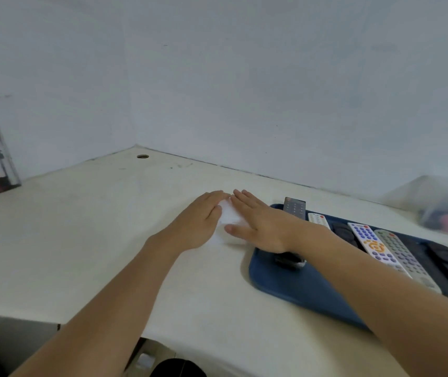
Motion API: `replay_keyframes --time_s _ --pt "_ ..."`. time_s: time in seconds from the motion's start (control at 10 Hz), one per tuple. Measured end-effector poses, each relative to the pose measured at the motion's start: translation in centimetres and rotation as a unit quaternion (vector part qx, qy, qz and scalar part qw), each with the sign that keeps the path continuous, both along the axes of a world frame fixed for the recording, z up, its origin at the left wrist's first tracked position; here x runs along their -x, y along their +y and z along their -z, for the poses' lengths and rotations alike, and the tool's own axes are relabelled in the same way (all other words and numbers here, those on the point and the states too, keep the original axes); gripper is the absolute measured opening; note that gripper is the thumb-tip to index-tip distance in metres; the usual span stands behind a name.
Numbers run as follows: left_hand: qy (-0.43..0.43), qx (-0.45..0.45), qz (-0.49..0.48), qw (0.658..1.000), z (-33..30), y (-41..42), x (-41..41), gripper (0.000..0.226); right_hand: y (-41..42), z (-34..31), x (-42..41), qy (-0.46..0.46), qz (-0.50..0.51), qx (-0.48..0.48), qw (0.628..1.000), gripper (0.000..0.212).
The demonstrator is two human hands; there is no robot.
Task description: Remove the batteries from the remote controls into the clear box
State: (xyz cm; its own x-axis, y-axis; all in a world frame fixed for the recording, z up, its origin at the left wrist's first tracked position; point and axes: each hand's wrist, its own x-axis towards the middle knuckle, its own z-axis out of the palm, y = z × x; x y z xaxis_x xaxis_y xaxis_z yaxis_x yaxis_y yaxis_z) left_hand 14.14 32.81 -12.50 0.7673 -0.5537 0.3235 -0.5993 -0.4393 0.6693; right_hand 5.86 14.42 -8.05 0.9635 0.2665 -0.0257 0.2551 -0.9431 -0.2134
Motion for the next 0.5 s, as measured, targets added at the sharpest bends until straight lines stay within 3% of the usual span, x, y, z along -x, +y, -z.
replay_keyframes --time_s 0.1,0.2,0.4,0.5 --pt "-0.079 -0.064 -0.025 0.995 0.3 0.1 -0.3 0.046 0.5 1.0 0.3 -0.054 0.013 0.081 0.995 0.071" --pt "-0.061 -0.070 -0.019 0.996 0.1 0.2 -0.4 0.045 0.9 2.0 0.4 -0.087 0.022 0.097 0.991 0.065" --pt "-0.043 -0.109 0.010 0.993 -0.6 -0.1 -0.7 0.045 1.1 2.7 0.7 -0.107 0.039 0.047 0.992 0.064" --pt "-0.029 -0.134 -0.031 0.990 -2.2 -0.4 -0.1 0.048 1.1 -0.1 2.2 -0.030 0.062 -0.090 0.994 0.075"
